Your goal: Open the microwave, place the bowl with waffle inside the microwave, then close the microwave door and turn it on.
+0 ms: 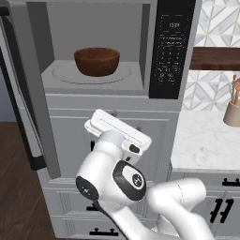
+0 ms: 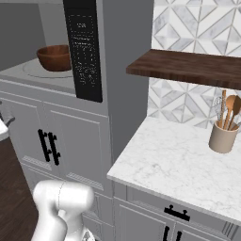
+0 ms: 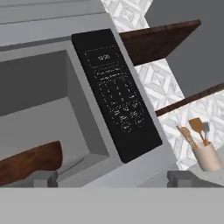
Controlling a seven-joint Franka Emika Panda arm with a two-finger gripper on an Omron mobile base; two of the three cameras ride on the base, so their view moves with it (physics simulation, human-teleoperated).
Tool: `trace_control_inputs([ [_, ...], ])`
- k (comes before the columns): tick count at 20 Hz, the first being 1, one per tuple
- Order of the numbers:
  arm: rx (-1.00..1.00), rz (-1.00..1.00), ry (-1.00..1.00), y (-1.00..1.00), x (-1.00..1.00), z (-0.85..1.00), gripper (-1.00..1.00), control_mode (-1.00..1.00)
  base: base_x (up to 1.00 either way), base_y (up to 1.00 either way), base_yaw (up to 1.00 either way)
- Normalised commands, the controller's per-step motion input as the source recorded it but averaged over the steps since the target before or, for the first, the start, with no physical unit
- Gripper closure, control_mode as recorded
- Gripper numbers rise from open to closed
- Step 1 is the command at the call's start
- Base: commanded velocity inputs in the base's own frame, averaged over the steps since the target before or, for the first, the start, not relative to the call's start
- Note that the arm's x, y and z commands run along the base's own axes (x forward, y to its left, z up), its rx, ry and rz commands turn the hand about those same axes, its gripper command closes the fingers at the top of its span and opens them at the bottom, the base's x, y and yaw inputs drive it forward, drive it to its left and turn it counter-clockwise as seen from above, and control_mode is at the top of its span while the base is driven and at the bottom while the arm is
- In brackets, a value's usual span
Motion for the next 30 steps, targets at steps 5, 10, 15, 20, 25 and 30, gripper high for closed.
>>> trace_control_inputs([
  [5,0.0,-0.13,-0.12,-0.01,0.13,-0.58,-1.0,-1.0,0.0,0.0,0.0],
  [10,0.0,-0.07,-0.19,0.0,0.01,-0.5,-1.0,-1.0,0.0,0.0,0.0],
  [15,0.0,0.0,-0.24,0.29,0.0,-0.29,-1.0,-1.0,0.0,0.0,0.0],
  [20,0.0,0.0,-0.21,0.5,-0.11,-0.2,-1.0,-1.0,0.0,0.0,0.0],
  [25,0.0,0.0,-0.13,0.62,-0.31,-0.01,-1.0,-1.0,0.0,0.0,0.0],
  [30,0.0,0.0,-0.1,0.68,-0.29,0.0,-1.0,-1.0,0.0,0.0,0.0],
])
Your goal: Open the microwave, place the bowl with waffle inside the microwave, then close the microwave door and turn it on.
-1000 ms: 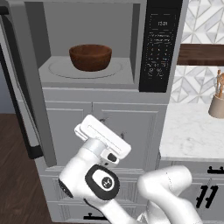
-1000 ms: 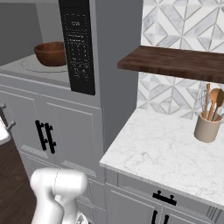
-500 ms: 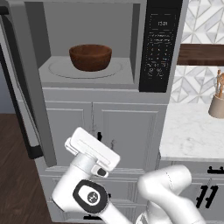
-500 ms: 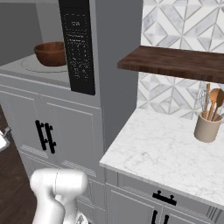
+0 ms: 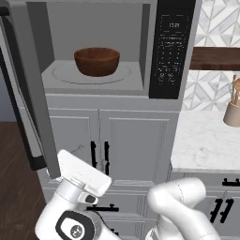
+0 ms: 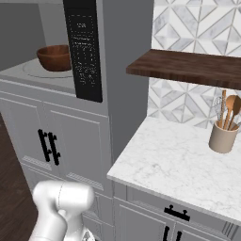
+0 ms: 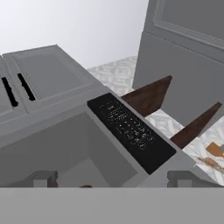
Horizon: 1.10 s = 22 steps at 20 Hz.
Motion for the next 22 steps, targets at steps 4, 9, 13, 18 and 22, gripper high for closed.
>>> trace_control_inputs([
  [4,0.0,0.0,-0.13,0.77,-0.2,0.0,-1.0,-1.0,0.0,0.0,0.0],
  [9,-0.02,0.0,-0.08,0.8,-0.06,0.0,-1.0,-1.0,0.0,0.0,0.0],
  [13,-0.06,0.0,-0.03,0.59,-0.03,-0.08,-1.0,-1.0,0.0,0.0,0.0],
  [18,-0.06,-0.02,-0.05,0.1,-0.11,-0.23,-1.0,-1.0,0.0,0.0,0.0],
  [22,-0.03,-0.02,-0.15,0.54,-0.21,0.14,-1.0,-1.0,0.0,0.0,0.0],
])
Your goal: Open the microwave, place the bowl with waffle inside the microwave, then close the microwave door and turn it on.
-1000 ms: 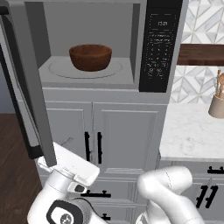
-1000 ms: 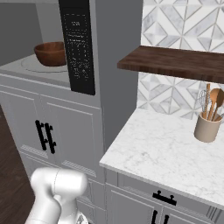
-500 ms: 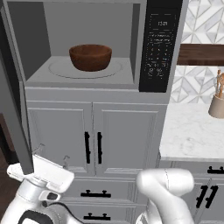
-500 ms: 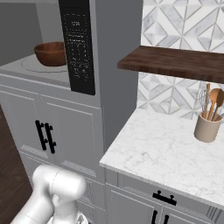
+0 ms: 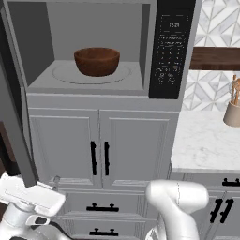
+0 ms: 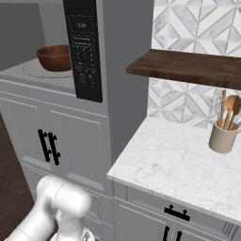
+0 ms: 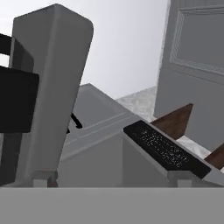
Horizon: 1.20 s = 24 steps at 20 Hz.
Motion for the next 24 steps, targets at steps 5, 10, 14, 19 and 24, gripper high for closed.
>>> trace_control_inputs([
  [5,-0.15,-0.01,-0.06,0.65,-0.08,0.08,-1.0,-1.0,0.0,0.0,0.0],
  [10,-0.11,0.0,-0.04,0.59,0.0,0.08,-1.0,-1.0,0.0,0.0,0.0],
  [14,-0.01,0.0,-0.01,0.54,0.01,0.18,-1.0,-1.0,0.0,0.0,0.0],
  [19,0.0,0.0,0.0,0.42,0.14,0.19,1.0,-1.0,0.0,0.0,0.0],
  [24,0.0,0.0,0.0,0.09,0.33,0.19,1.0,-1.0,0.0,0.0,0.0],
])
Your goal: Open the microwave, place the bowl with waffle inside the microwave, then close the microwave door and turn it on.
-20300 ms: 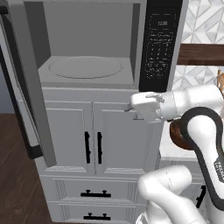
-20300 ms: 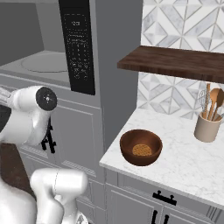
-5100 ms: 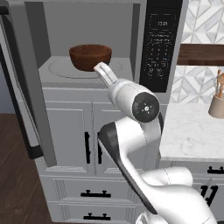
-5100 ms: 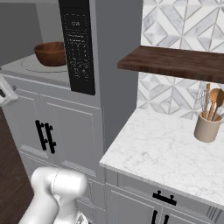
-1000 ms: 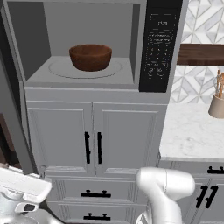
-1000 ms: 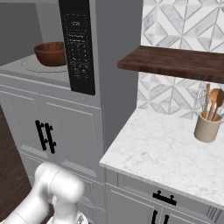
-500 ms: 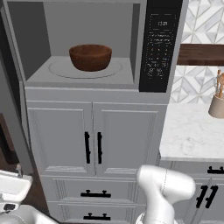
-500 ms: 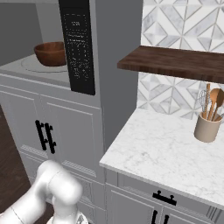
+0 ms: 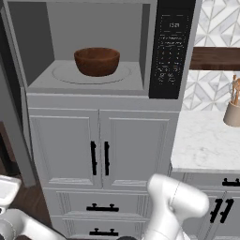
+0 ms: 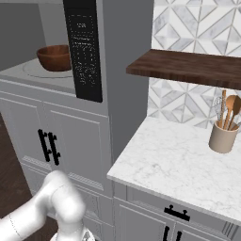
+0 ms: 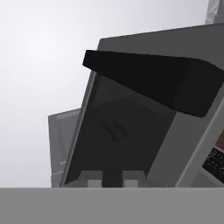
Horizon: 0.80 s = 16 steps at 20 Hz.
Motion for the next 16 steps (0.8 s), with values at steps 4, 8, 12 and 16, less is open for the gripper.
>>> trace_control_inputs([
  [4,0.06,0.0,0.01,-0.04,0.33,0.42,1.0,-1.0,0.0,0.0,0.0],
  [8,0.12,0.0,0.08,-0.51,0.14,0.69,1.0,-1.0,0.0,0.0,0.0],
  [12,0.21,0.0,0.23,-0.94,0.13,0.7,1.0,-1.0,0.0,0.0,0.0],
  [16,0.24,0.01,0.3,-1.0,0.18,0.61,1.0,-1.0,0.0,0.0,0.0],
])
